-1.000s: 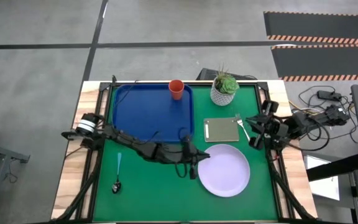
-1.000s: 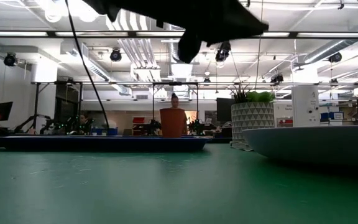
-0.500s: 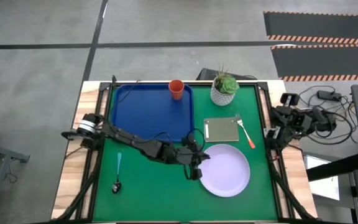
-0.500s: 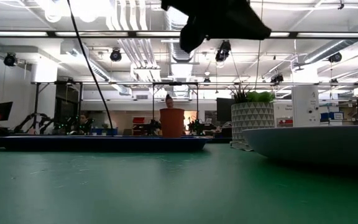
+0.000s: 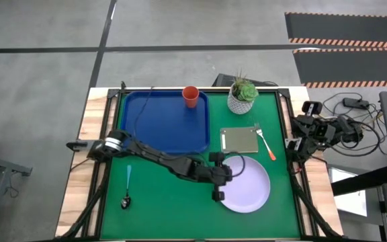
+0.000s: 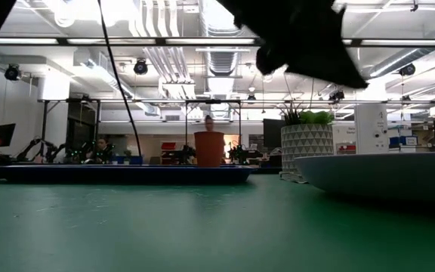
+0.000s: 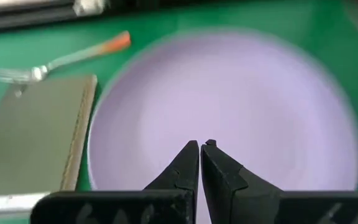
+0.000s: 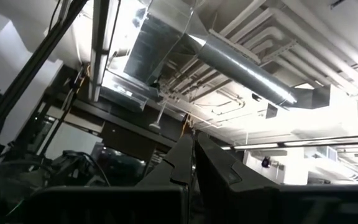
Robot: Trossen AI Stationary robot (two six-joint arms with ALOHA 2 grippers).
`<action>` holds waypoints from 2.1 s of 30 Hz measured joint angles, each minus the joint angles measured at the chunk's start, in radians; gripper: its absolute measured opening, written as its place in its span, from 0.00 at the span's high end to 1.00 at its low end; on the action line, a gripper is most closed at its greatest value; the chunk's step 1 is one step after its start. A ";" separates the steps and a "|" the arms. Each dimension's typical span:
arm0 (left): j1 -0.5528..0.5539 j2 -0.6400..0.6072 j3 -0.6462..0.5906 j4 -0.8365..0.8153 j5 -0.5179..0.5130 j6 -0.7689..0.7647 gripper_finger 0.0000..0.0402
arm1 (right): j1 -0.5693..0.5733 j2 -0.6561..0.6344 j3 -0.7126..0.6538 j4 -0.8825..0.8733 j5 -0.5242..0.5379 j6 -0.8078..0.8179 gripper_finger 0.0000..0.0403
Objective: Pick and place plate/cup/fork/spoon on tray
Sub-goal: Put the purple plate to the left side of the orange cup on the dark blue tray
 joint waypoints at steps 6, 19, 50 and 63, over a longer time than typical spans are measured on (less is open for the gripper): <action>-0.005 0.004 -0.011 -0.106 0.108 0.013 1.00 | 0.000 0.002 0.000 -0.003 0.000 0.010 0.98; -0.066 -0.010 -0.034 -0.050 0.228 0.099 0.98 | 0.000 0.002 0.000 -0.017 0.008 0.022 0.98; -0.051 -0.007 -0.280 0.317 0.284 0.239 0.66 | 0.000 0.002 -0.001 -0.036 0.008 0.043 0.98; -0.046 0.060 -0.251 0.365 0.378 0.302 0.66 | 0.000 0.002 -0.001 -0.040 0.008 0.043 0.98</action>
